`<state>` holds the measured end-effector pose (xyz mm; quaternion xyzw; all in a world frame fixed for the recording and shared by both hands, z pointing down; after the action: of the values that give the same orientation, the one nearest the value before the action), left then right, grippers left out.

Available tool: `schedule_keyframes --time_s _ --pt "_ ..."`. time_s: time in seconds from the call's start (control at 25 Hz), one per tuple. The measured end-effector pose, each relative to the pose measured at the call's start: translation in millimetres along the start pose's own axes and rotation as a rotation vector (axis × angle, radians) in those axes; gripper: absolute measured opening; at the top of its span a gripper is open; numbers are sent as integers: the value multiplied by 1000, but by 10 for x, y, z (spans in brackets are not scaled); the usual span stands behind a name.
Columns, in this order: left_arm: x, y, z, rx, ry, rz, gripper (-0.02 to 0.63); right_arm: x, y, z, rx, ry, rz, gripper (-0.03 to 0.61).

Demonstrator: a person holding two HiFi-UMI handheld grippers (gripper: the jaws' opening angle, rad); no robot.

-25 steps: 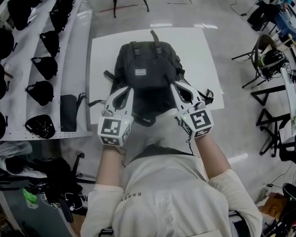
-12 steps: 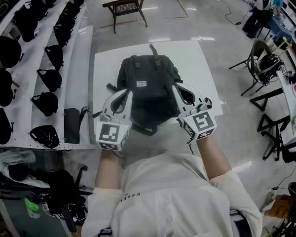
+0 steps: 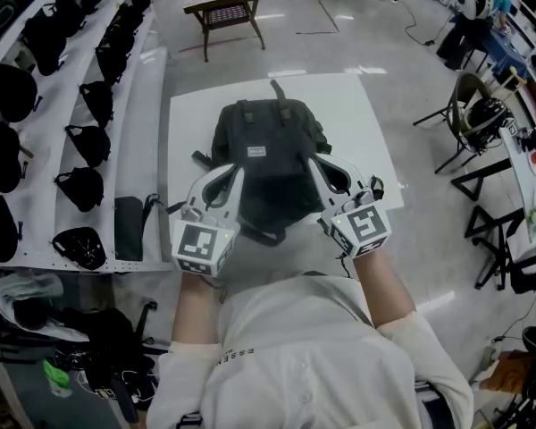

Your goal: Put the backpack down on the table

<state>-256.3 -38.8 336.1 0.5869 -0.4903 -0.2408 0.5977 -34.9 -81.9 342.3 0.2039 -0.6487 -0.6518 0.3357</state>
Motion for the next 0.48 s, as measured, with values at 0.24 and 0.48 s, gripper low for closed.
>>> schedule_keyframes --time_s 0.24,0.48 --pt "-52 49 -5 -6 13 0 5 5 50 58 17 13 -7 14" --pt "-80 28 -3 -2 25 -12 5 -14 66 100 18 24 -18 14"
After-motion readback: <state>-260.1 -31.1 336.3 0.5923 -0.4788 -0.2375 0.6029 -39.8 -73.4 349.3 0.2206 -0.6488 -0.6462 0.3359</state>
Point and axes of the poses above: the fingertips, and each gripper's own axes: x forward along the fingers, z to its left, y out of its underside, the point moved 8 cm from there along -x, backward along the fingers, and after that the axes turned 11 degrees about z, right-handed, at the moved point
